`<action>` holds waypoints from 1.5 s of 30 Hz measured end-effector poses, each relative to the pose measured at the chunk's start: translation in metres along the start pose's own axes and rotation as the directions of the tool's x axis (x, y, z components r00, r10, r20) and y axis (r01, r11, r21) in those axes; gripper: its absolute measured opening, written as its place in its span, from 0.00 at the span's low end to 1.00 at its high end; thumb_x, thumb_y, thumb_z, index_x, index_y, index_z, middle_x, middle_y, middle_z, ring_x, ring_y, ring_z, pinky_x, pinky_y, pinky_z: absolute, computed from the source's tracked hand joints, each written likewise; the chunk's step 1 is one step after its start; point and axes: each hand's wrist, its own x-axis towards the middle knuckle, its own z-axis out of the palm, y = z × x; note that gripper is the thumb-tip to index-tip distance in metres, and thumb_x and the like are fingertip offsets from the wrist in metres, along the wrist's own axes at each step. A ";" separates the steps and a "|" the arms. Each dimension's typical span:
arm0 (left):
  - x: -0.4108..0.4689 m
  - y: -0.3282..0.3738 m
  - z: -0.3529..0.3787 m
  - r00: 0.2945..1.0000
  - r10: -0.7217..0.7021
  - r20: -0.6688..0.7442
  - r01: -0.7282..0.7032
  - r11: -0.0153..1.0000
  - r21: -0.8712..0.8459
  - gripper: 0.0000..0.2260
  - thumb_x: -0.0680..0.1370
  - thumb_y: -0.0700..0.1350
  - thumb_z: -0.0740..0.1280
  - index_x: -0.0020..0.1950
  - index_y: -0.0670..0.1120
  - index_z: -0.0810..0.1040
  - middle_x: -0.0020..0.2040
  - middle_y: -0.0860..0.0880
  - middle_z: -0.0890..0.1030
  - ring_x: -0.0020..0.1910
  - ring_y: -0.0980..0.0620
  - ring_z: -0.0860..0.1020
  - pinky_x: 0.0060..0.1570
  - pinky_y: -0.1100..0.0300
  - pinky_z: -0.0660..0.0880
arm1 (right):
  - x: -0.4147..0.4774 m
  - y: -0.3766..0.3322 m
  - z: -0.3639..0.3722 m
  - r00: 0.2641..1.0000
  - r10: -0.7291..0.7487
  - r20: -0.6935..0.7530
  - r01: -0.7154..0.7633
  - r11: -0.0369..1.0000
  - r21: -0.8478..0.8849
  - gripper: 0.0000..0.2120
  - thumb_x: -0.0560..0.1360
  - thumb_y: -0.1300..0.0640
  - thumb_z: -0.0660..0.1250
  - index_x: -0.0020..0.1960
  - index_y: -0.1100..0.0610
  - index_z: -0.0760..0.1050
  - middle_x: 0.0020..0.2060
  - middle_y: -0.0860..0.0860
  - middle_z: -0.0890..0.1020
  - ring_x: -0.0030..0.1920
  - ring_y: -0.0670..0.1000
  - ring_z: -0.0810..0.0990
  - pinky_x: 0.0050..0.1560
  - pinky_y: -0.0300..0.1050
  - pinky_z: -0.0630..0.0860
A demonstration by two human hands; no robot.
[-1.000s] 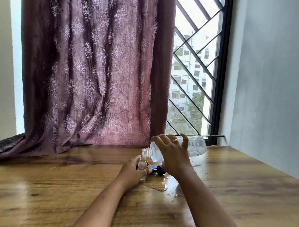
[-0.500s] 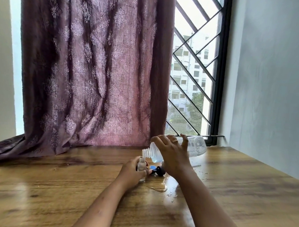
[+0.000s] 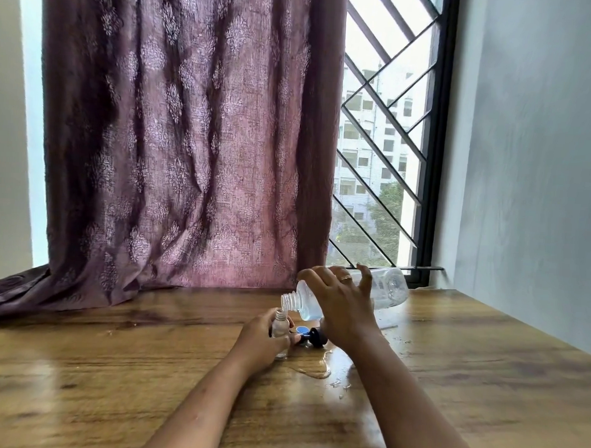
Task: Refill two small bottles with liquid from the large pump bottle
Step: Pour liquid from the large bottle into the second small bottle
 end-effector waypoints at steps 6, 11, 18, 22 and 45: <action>0.002 -0.002 0.001 1.000 -0.007 0.004 0.007 1.000 -0.014 0.09 0.71 0.45 0.73 0.48 0.50 0.77 0.43 0.53 0.81 0.41 0.57 0.76 0.39 0.66 0.70 | 0.001 0.000 -0.005 0.999 -0.008 0.047 0.009 1.000 -0.006 0.40 0.55 0.65 0.72 0.61 0.42 0.63 0.60 0.41 0.74 0.63 0.51 0.72 0.62 0.57 0.46; 0.001 -0.002 0.000 1.000 0.001 0.002 -0.001 1.000 0.000 0.10 0.71 0.45 0.73 0.49 0.50 0.76 0.43 0.54 0.80 0.41 0.57 0.76 0.38 0.68 0.70 | 0.000 -0.001 -0.004 0.999 0.006 0.034 -0.006 1.000 0.005 0.40 0.53 0.66 0.71 0.60 0.43 0.64 0.58 0.42 0.75 0.61 0.52 0.74 0.61 0.57 0.47; 0.003 -0.003 0.001 1.000 0.006 0.006 -0.006 1.000 0.005 0.10 0.70 0.45 0.73 0.47 0.52 0.75 0.42 0.55 0.80 0.40 0.58 0.75 0.37 0.69 0.69 | 0.001 -0.003 -0.008 0.998 -0.010 0.062 0.006 0.999 0.052 0.39 0.57 0.64 0.71 0.62 0.42 0.62 0.61 0.41 0.73 0.64 0.51 0.71 0.62 0.56 0.45; 0.003 -0.003 0.001 1.000 0.013 0.004 -0.013 1.000 -0.012 0.10 0.70 0.44 0.73 0.47 0.53 0.75 0.41 0.54 0.80 0.40 0.57 0.76 0.38 0.68 0.69 | 0.000 -0.002 -0.009 0.998 -0.021 0.065 0.017 0.999 0.048 0.38 0.58 0.64 0.70 0.63 0.42 0.62 0.62 0.41 0.72 0.64 0.51 0.70 0.62 0.56 0.45; 0.008 -0.011 0.002 1.000 -0.008 0.023 0.008 1.000 -0.021 0.09 0.70 0.45 0.74 0.46 0.50 0.77 0.42 0.52 0.81 0.41 0.54 0.76 0.46 0.59 0.73 | 0.001 0.000 -0.001 0.999 -0.007 -0.031 0.007 1.000 -0.006 0.42 0.48 0.66 0.73 0.57 0.42 0.64 0.53 0.42 0.78 0.56 0.51 0.77 0.60 0.56 0.51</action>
